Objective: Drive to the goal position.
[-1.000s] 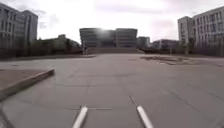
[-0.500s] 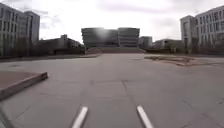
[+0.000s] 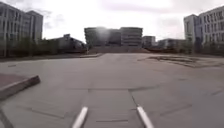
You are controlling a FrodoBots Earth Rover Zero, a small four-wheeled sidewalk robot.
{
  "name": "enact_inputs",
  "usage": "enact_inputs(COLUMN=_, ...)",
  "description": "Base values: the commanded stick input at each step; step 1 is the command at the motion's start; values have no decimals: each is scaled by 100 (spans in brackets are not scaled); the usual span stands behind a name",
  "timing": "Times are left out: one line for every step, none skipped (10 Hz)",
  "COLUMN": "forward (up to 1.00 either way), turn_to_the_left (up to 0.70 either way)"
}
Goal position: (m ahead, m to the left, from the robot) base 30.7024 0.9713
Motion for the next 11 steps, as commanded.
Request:
enact_inputs(forward=100, turn_to_the_left=0)
enact_inputs(forward=100, turn_to_the_left=0)
enact_inputs(forward=100, turn_to_the_left=0)
enact_inputs(forward=100, turn_to_the_left=0)
enact_inputs(forward=100, turn_to_the_left=0)
enact_inputs(forward=100, turn_to_the_left=0)
enact_inputs(forward=100, turn_to_the_left=0)
enact_inputs(forward=100, turn_to_the_left=0)
enact_inputs(forward=100, turn_to_the_left=0)
enact_inputs(forward=100, turn_to_the_left=0)
enact_inputs(forward=100, turn_to_the_left=0)
